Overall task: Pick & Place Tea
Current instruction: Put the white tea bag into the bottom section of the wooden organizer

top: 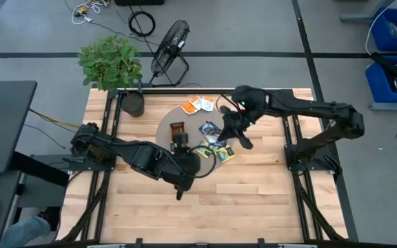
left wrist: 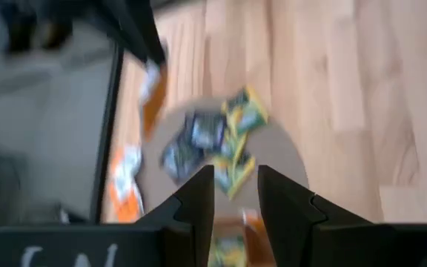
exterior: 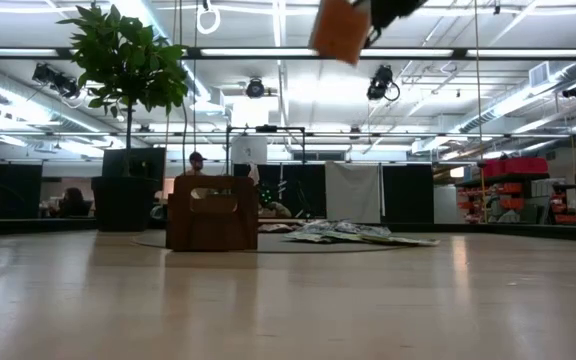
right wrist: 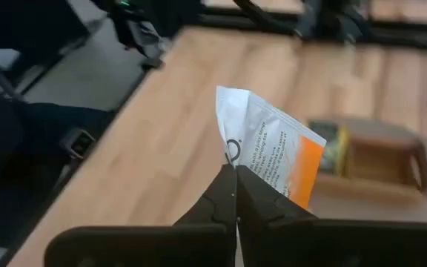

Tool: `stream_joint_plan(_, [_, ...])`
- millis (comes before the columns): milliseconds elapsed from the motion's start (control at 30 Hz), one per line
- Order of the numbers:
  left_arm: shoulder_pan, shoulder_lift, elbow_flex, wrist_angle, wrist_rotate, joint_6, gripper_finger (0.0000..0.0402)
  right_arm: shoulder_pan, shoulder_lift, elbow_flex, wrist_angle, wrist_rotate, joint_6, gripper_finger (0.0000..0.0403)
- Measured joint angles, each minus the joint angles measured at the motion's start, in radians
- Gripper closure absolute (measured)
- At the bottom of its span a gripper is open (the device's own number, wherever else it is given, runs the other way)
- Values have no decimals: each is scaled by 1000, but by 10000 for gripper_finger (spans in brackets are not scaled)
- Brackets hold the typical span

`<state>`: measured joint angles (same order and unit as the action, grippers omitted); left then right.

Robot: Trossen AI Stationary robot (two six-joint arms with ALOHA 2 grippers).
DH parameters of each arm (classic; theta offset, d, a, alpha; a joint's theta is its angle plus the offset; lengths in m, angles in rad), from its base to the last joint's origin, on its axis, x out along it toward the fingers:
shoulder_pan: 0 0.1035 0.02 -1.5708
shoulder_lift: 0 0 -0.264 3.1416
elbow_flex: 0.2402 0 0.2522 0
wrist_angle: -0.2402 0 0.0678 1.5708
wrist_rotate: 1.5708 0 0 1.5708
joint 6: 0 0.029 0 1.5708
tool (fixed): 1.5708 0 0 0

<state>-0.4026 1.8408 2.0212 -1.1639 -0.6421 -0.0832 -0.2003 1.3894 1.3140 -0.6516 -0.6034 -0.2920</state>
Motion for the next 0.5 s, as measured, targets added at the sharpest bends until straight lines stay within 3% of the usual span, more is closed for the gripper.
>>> stream_joint_plan(200, [4, 0, 0, 148, 0, 212, 291, 102, -25, 0, 9, 28, 6, 403])
stream_joint_plan(500, [47, 0, 0, 172, 36, 200, 291, 159, -26, 0, 46, 55, -2, 403])
